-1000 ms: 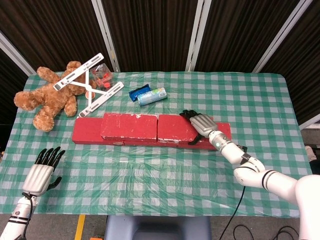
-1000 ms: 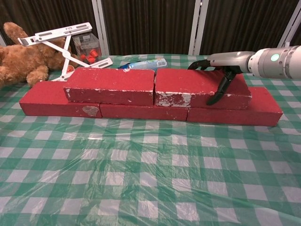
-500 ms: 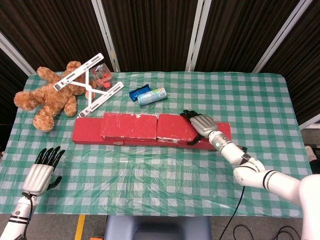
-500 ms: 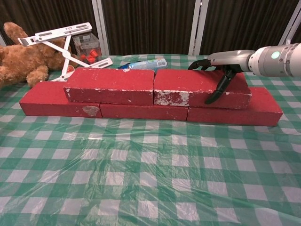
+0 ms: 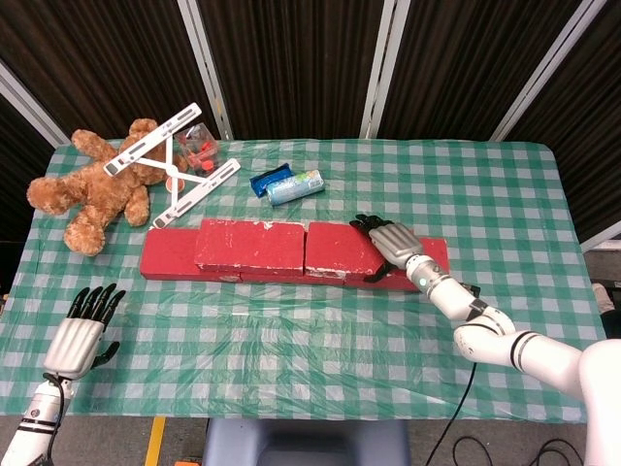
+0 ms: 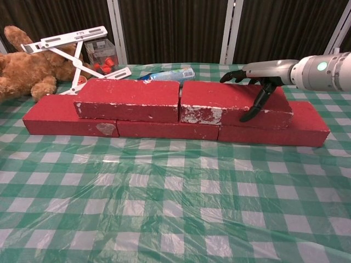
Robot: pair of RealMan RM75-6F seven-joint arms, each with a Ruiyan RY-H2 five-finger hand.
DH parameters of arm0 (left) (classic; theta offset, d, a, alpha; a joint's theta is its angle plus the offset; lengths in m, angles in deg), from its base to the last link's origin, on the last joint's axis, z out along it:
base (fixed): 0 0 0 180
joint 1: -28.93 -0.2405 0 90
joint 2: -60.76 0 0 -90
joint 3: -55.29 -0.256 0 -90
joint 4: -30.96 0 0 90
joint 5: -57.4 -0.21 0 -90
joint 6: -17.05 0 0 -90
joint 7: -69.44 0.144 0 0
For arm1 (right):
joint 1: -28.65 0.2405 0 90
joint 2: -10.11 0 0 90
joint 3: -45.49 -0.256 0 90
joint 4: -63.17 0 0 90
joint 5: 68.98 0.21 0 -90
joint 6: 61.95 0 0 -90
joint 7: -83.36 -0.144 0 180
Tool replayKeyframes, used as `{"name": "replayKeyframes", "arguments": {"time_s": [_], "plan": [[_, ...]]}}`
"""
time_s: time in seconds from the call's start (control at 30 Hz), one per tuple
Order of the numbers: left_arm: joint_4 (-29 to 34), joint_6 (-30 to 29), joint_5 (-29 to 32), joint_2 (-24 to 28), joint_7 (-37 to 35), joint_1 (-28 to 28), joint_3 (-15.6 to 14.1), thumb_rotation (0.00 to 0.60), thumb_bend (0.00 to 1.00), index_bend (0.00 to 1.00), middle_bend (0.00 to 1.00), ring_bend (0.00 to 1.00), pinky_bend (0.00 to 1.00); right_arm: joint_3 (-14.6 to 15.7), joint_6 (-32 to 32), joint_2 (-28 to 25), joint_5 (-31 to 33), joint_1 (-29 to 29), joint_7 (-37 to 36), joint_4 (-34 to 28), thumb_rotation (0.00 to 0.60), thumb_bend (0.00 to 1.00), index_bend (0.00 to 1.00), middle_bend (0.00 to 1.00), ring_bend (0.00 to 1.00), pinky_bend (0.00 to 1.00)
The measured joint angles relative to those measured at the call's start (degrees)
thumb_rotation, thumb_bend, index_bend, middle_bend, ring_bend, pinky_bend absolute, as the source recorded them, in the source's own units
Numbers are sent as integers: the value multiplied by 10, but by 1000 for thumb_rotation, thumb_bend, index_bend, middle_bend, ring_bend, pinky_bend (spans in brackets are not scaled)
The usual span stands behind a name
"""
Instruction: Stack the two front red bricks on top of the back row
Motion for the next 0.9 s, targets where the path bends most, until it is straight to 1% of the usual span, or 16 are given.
{"name": "replayKeyframes", "arguments": {"time_s": [0.3, 0.43, 0.57, 0.63, 0.73, 0.8, 0.83, 0.87, 0.9], "plan": [[-2, 7, 5, -4, 4, 3, 1, 600, 290, 0, 0, 0, 31, -2, 5, 2, -20, -3, -24, 6, 543, 0, 0, 0, 0, 267], [-2, 7, 4, -3, 4, 3, 1, 600, 290, 0, 0, 0, 31, -5, 16, -8, -31, -9, -39, -8, 542, 0, 0, 0, 0, 239], [-1, 4, 2, -2, 3, 2, 0, 600, 291, 0, 0, 0, 31, -6, 45, -36, -53, -24, -62, -36, 540, 0, 0, 0, 0, 197], [0, 2, 1, -1, 4, 1, 0, 600, 290, 0, 0, 0, 31, -3, 64, -59, -69, -36, -73, -52, 537, 0, 0, 0, 0, 168], [4, -4, -2, 0, 6, -1, -1, 600, 290, 0, 0, 0, 30, 5, 104, -94, -93, -61, -82, -69, 515, 0, 2, 0, 0, 120], [7, -8, -5, 1, 9, -3, -3, 600, 290, 0, 0, 0, 31, 15, 137, -121, -108, -85, -85, -75, 496, 8, 57, 0, 0, 98], [9, -8, -6, 1, 10, -3, -3, 600, 290, 0, 0, 0, 31, 20, 151, -133, -114, -97, -86, -76, 490, 42, 113, 0, 0, 85], [10, -9, -7, 1, 12, -3, -4, 600, 290, 0, 0, 0, 31, 26, 163, -144, -120, -108, -89, -77, 480, 101, 176, 0, 0, 73], [11, -9, -8, 1, 13, -3, -4, 600, 290, 0, 0, 0, 31, 36, 175, -158, -127, -123, -93, -76, 465, 145, 207, 0, 0, 65]]}}
